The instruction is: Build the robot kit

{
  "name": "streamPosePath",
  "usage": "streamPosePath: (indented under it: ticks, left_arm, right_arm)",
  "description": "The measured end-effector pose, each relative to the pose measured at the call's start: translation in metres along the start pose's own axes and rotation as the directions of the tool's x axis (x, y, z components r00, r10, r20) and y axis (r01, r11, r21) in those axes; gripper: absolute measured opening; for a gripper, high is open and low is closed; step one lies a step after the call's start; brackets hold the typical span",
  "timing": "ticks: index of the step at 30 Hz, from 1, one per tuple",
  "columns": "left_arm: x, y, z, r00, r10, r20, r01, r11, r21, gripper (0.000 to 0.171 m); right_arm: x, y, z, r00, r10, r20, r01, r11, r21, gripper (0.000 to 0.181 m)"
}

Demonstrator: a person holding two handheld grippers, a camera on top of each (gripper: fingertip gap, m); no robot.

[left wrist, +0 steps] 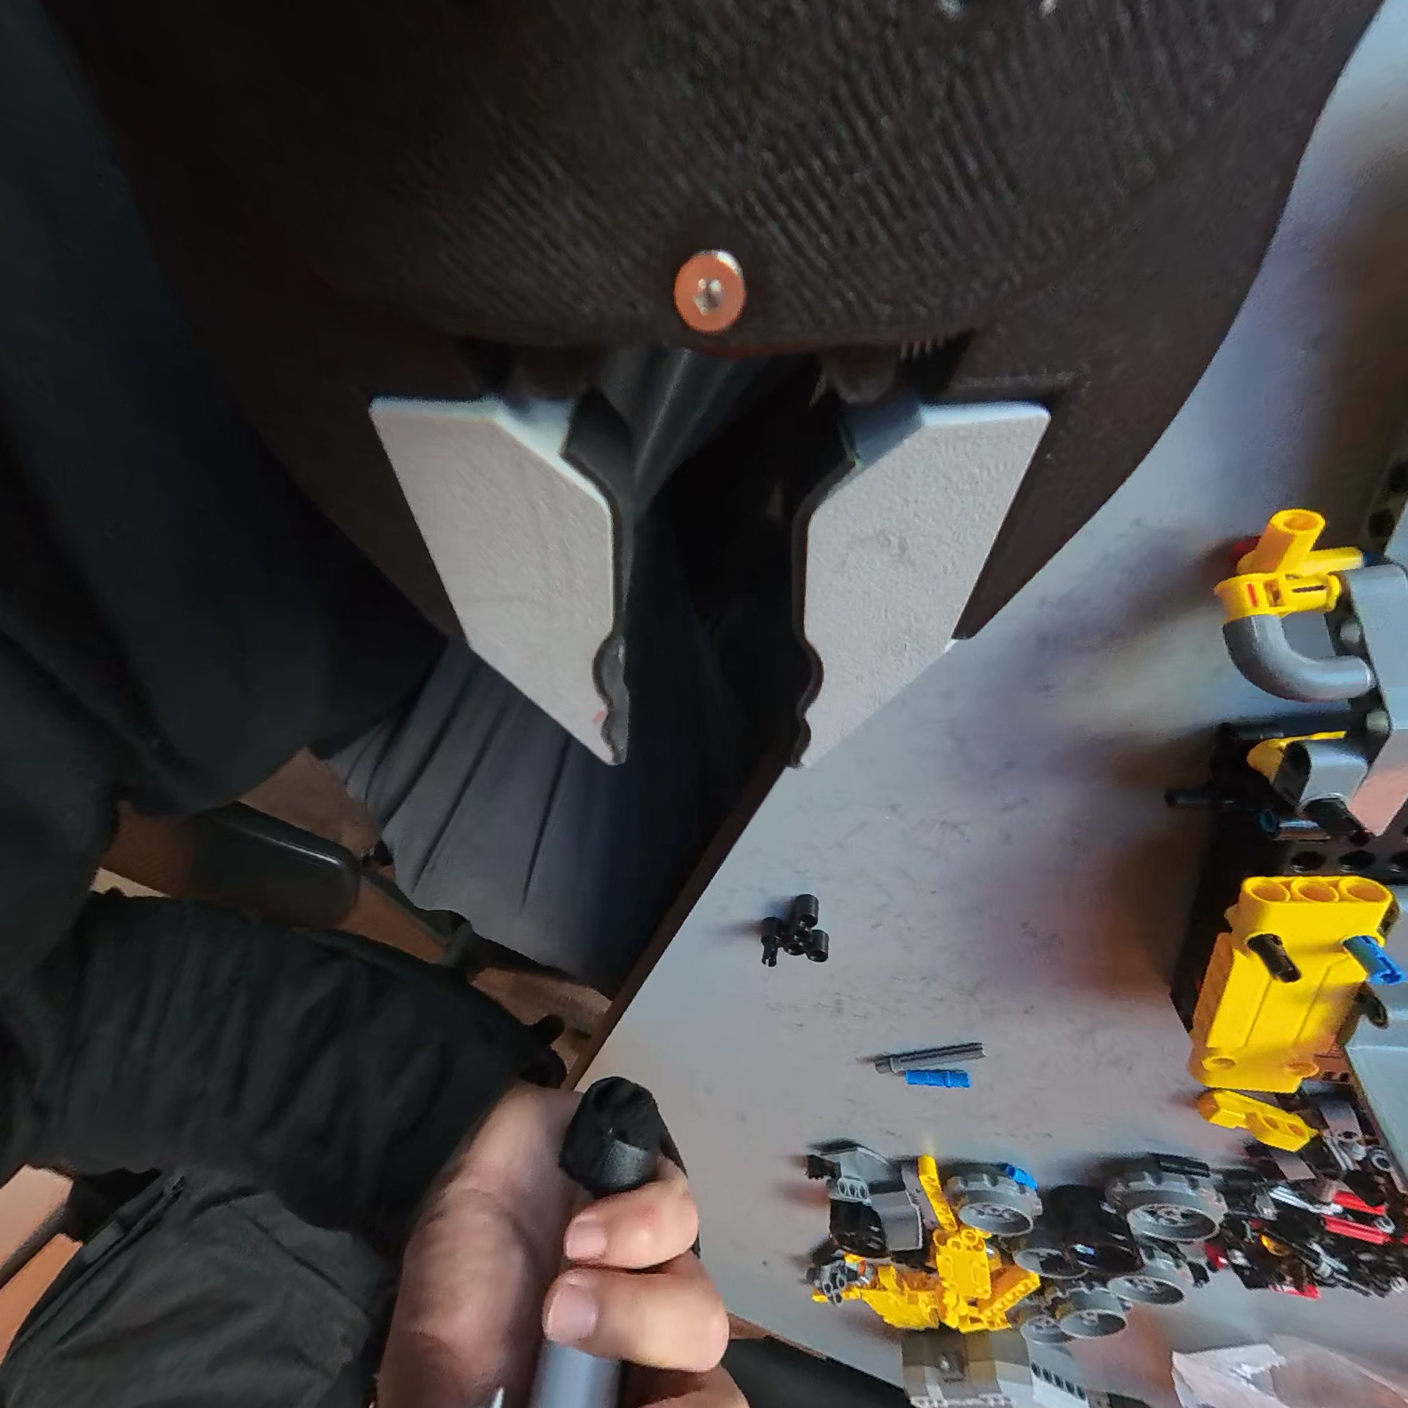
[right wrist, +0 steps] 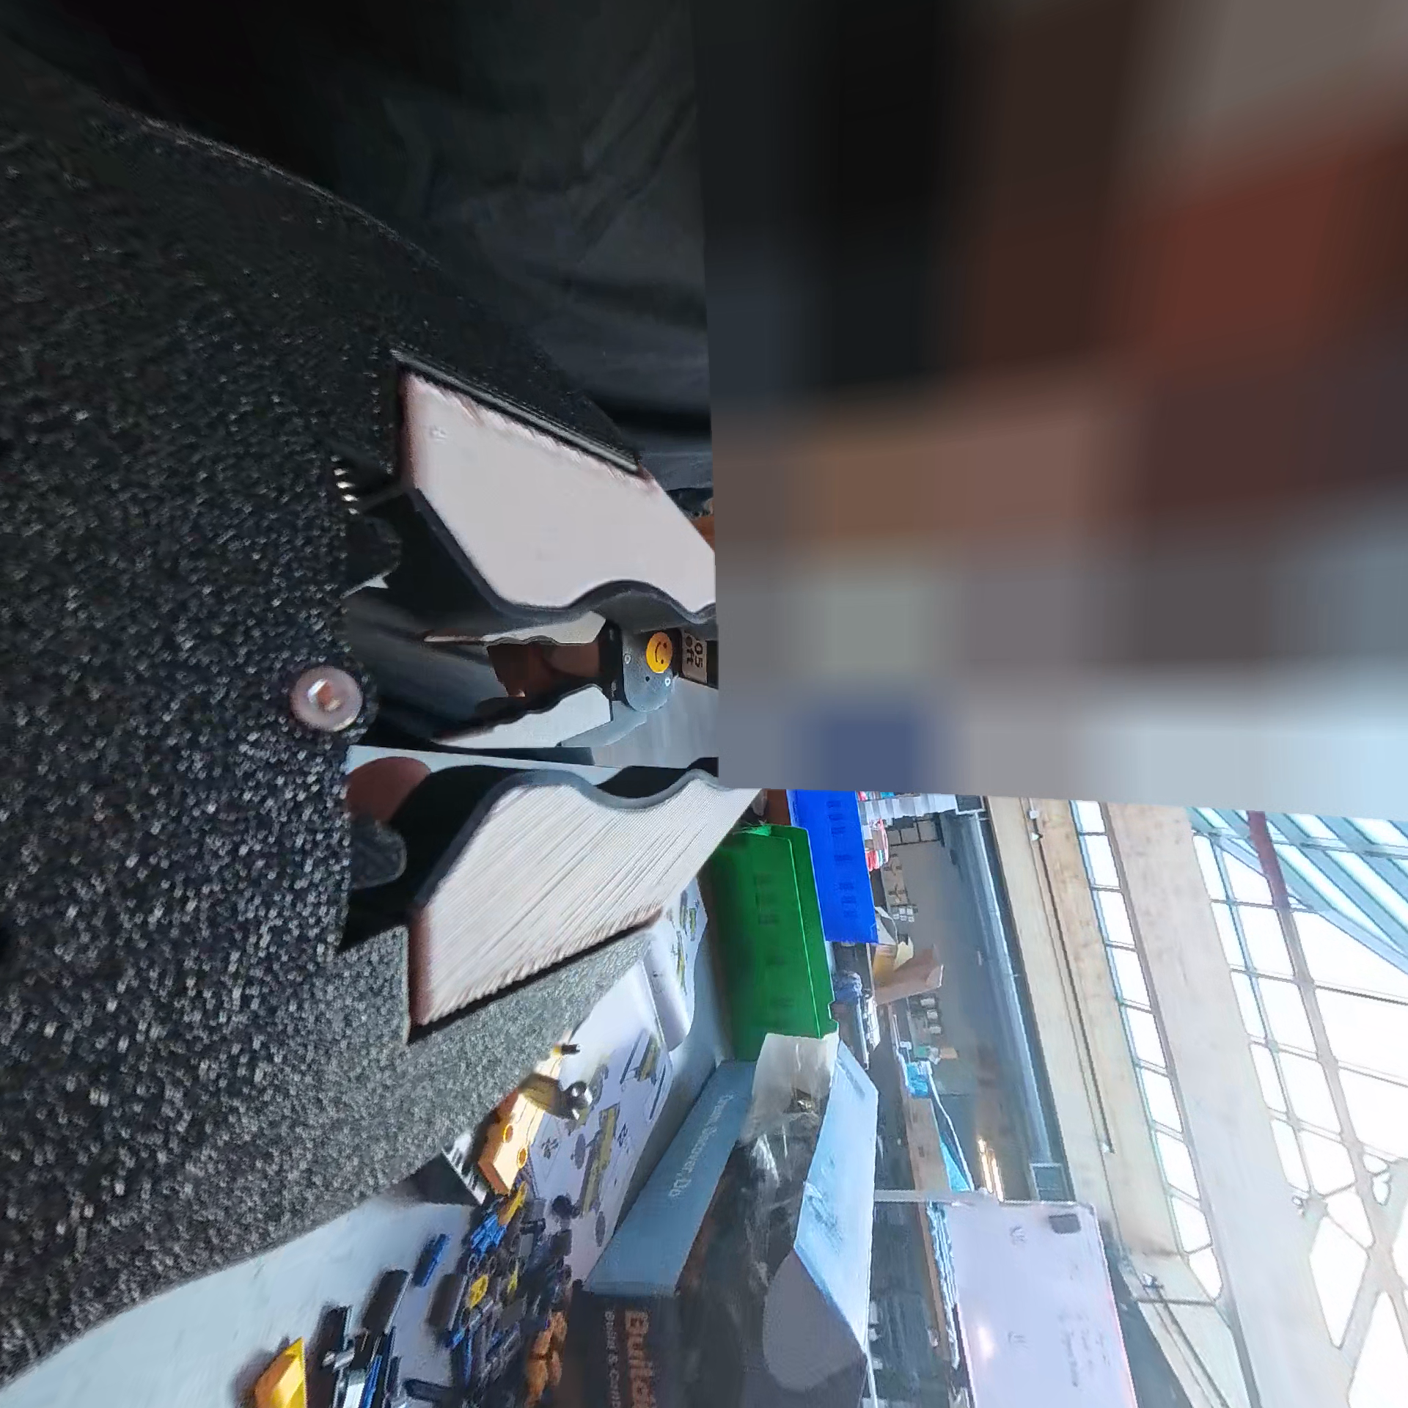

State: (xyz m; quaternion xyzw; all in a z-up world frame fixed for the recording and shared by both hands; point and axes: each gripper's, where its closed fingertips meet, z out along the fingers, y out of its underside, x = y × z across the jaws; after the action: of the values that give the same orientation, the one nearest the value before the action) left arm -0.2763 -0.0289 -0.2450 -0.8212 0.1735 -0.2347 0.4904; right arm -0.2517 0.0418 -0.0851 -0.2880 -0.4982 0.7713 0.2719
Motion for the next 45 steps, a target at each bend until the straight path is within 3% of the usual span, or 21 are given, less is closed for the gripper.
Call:
streamPosePath:
  ticks: [2, 4, 6, 9, 14, 16, 18, 25, 30, 34, 39, 44, 45]
  left_arm:
    - [0.000, 0.000, 0.000, 1.000, -0.006, -0.018, 0.006, 1.000, 0.008, 0.038]
    - [-0.003, 0.003, -0.003, 1.000, 0.014, -0.003, -0.014, 1.000, -0.006, 0.039]
    - [-0.008, 0.003, -0.007, 0.998, 0.051, 0.020, -0.051, 0.999, -0.015, 0.039]
    - [-0.013, 0.000, -0.014, 0.996, 0.080, 0.043, -0.080, 0.997, 0.001, 0.041]
    - [-0.017, 0.002, -0.013, 0.998, 0.053, 0.037, -0.053, 0.999, 0.012, 0.042]
    - [-0.016, 0.002, -0.012, 0.998, 0.058, 0.038, -0.059, 0.998, 0.012, 0.042]
    - [-0.014, -0.002, -0.012, 0.996, 0.074, 0.040, -0.075, 0.997, 0.033, 0.041]
    - [-0.023, -0.004, -0.009, 0.995, 0.085, 0.056, -0.088, 0.994, 0.058, 0.045]
    - [-0.024, -0.008, -0.008, 0.998, 0.066, 0.022, -0.067, 0.994, 0.085, 0.039]
    - [-0.019, -0.012, -0.010, 0.997, 0.075, -0.020, -0.072, 0.990, 0.123, 0.047]
    - [-0.010, -0.033, -0.023, 0.990, 0.141, -0.012, -0.133, 0.956, 0.262, 0.050]
    - [-0.023, -0.019, -0.017, 0.997, 0.079, 0.009, -0.079, 0.976, 0.203, 0.053]
    - [-0.024, -0.018, -0.018, 0.997, 0.072, 0.001, -0.071, 0.976, 0.207, 0.046]
  right_arm:
    - [0.005, 0.006, 0.001, 0.999, -0.019, -0.031, 0.017, 0.999, -0.049, 0.028]
    - [0.026, 0.016, -0.006, 0.981, -0.108, -0.164, 0.081, 0.983, -0.167, 0.024]
    - [0.057, 0.024, -0.024, 0.908, -0.250, -0.337, 0.150, 0.944, -0.295, 0.024]
    - [0.090, 0.041, -0.051, 0.815, -0.328, -0.479, 0.108, 0.896, -0.430, 0.022]
    - [0.107, 0.070, -0.061, 0.797, -0.323, -0.510, 0.010, 0.852, -0.524, 0.025]
    - [0.109, 0.081, -0.067, 0.794, -0.349, -0.498, -0.018, 0.806, -0.592, 0.010]
    - [0.111, 0.094, -0.075, 0.789, -0.370, -0.491, -0.064, 0.745, -0.664, 0.012]
    - [0.126, 0.108, -0.098, 0.726, -0.374, -0.577, -0.203, 0.685, -0.699, 0.027]
    - [0.130, 0.127, -0.105, 0.740, -0.339, -0.581, -0.301, 0.605, -0.737, 0.032]
    - [0.130, 0.128, -0.104, 0.748, -0.310, -0.587, -0.318, 0.609, -0.727, 0.032]
    - [0.129, 0.130, -0.102, 0.762, -0.302, -0.573, -0.314, 0.603, -0.734, 0.028]
    - [0.128, 0.129, -0.100, 0.769, -0.296, -0.566, -0.304, 0.610, -0.732, 0.027]
    - [0.128, 0.128, -0.100, 0.769, -0.295, -0.566, -0.302, 0.614, -0.730, 0.026]
